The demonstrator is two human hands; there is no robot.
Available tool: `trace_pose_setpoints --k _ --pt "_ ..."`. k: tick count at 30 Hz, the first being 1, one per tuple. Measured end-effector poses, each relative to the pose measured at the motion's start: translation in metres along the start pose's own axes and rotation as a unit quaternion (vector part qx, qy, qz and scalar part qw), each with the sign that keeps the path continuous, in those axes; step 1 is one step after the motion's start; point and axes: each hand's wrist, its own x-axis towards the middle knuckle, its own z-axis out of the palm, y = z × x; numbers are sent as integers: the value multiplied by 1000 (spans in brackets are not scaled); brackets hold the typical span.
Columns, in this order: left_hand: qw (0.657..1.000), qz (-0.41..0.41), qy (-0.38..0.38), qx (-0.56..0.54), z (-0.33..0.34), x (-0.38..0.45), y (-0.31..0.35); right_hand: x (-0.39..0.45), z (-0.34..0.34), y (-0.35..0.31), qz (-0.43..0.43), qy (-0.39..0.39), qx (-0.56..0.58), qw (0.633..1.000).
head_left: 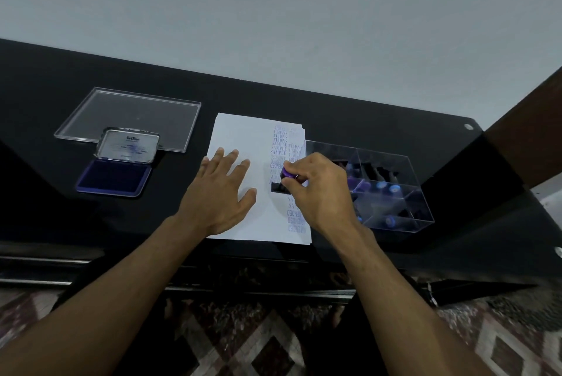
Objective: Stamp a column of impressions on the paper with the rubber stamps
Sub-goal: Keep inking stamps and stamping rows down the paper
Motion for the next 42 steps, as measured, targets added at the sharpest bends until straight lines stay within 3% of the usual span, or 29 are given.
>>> trace_pose_setpoints --k 42 --pt "1000 5 -1 24 10 -2 -5 10 29 13 -44 -25 -49 998"
